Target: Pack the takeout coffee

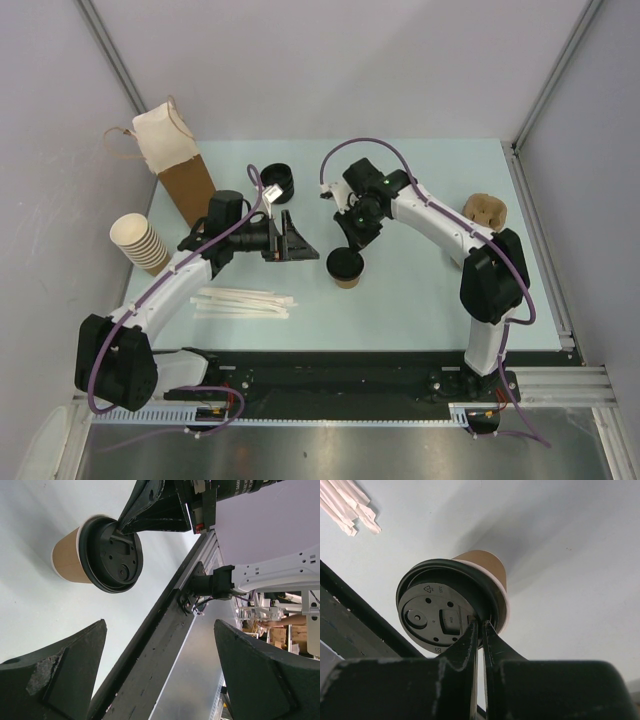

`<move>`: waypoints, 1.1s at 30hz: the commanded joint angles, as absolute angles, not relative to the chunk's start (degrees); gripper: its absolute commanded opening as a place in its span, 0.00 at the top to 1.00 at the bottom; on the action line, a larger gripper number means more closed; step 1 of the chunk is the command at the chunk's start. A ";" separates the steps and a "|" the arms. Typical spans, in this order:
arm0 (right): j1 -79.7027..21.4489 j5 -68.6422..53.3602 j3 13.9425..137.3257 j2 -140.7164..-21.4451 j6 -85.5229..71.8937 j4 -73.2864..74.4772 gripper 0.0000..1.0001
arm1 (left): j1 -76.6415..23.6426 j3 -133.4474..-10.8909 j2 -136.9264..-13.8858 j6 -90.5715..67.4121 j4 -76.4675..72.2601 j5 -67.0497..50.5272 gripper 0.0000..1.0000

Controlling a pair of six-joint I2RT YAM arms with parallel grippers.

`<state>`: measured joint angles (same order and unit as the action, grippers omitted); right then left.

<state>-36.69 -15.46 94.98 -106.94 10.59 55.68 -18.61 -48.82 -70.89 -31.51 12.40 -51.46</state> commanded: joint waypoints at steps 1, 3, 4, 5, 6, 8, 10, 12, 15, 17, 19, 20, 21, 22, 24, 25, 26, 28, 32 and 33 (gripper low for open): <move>-37.09 -14.77 95.36 -105.91 10.72 55.90 0.93 | -18.28 -48.78 -70.93 -31.64 10.46 -52.91 0.07; -37.18 -14.42 95.19 -105.82 10.90 56.07 0.92 | -18.28 -48.69 -70.93 -31.64 10.55 -52.82 0.07; -37.26 -14.24 95.19 -105.82 10.81 56.07 0.92 | -18.28 -48.69 -70.75 -31.55 10.63 -52.82 0.07; -37.18 -13.72 95.10 -105.82 10.81 56.07 0.92 | -18.28 -48.69 -70.75 -31.55 10.63 -52.82 0.06; -37.09 -13.54 95.10 -105.82 10.81 56.07 0.93 | -18.28 -48.69 -70.84 -31.47 10.72 -52.91 0.06; -36.92 -13.19 95.10 -105.65 10.72 55.99 0.93 | -18.28 -48.69 -70.75 -31.55 10.64 -52.82 0.07; -36.83 -12.92 95.36 -105.47 10.64 56.07 0.93 | -18.28 -48.60 -70.84 -31.55 10.64 -52.91 0.07; -36.48 -12.57 95.45 -105.29 10.72 55.99 0.93 | -18.28 -48.60 -70.84 -31.55 10.64 -52.91 0.06; -36.39 -12.48 95.45 -104.94 10.72 55.90 0.92 | -18.28 -48.78 -71.01 -31.47 10.72 -52.91 0.07; -36.30 -12.48 95.36 -104.85 10.81 55.90 0.92 | -18.28 -48.78 -71.10 -31.55 10.64 -52.91 0.06; -36.47 -13.01 95.27 -105.03 10.81 55.99 0.91 | -18.28 -48.87 -71.10 -31.55 10.46 -52.91 0.06; -36.39 -13.27 95.19 -105.12 10.90 55.99 0.90 | -18.28 -48.78 -71.19 -31.64 10.63 -52.82 0.07; -36.47 -13.27 95.27 -105.20 10.99 55.99 0.90 | -18.28 -48.78 -71.10 -31.64 10.55 -52.82 0.06; -36.74 -13.27 95.10 -105.29 10.90 55.99 0.90 | -18.28 -48.78 -71.10 -31.64 10.55 -52.82 0.06; -37.00 -13.45 95.10 -105.21 10.99 55.99 0.89 | -18.28 -48.78 -70.93 -31.55 10.72 -52.82 0.07; -37.00 -13.19 95.10 -105.29 10.99 55.99 0.89 | -18.28 -48.87 -71.01 -31.55 10.64 -52.82 0.07; -37.09 -13.18 95.10 -105.29 10.99 55.99 0.89 | -18.28 -48.78 -71.02 -31.55 10.63 -52.91 0.06; -37.09 -13.36 95.10 -105.29 11.07 56.07 0.89 | -18.28 -48.78 -71.02 -31.55 10.64 -52.82 0.07; -37.26 -13.10 95.01 -105.29 11.16 56.25 0.87 | -18.28 -48.78 -71.10 -31.47 10.55 -52.82 0.06; -37.27 -13.01 95.01 -105.29 11.08 56.25 0.86 | -18.28 -48.87 -71.10 -31.55 10.63 -52.82 0.06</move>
